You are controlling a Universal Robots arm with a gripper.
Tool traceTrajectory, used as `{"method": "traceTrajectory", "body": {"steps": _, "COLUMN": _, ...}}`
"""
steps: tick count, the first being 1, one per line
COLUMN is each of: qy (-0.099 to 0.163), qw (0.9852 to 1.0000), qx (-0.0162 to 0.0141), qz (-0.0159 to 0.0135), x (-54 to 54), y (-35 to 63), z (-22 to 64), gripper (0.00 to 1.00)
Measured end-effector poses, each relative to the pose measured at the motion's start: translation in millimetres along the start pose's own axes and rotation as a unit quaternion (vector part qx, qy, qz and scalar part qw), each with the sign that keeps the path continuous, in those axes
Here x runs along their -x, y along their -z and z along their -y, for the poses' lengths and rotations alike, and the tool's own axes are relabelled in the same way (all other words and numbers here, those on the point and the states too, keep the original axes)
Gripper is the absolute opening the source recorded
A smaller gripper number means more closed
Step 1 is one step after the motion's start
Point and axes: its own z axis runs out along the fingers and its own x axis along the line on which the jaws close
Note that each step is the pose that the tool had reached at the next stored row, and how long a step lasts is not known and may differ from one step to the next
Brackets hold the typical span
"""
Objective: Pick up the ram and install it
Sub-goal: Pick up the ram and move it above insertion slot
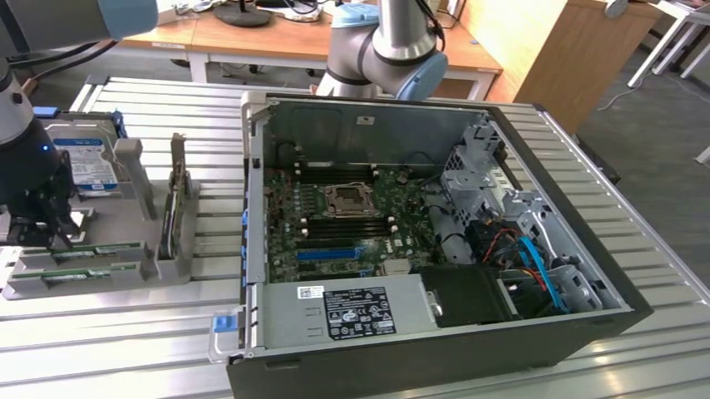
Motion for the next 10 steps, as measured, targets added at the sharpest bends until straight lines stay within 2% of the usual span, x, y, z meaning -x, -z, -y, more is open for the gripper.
{"method": "traceTrajectory", "body": {"steps": 10, "qy": 0.000, "qw": 1.0000, "qx": 0.0000, "qz": 0.0000, "x": -8.1, "y": 0.4, "z": 0.3, "gripper": 0.30}}
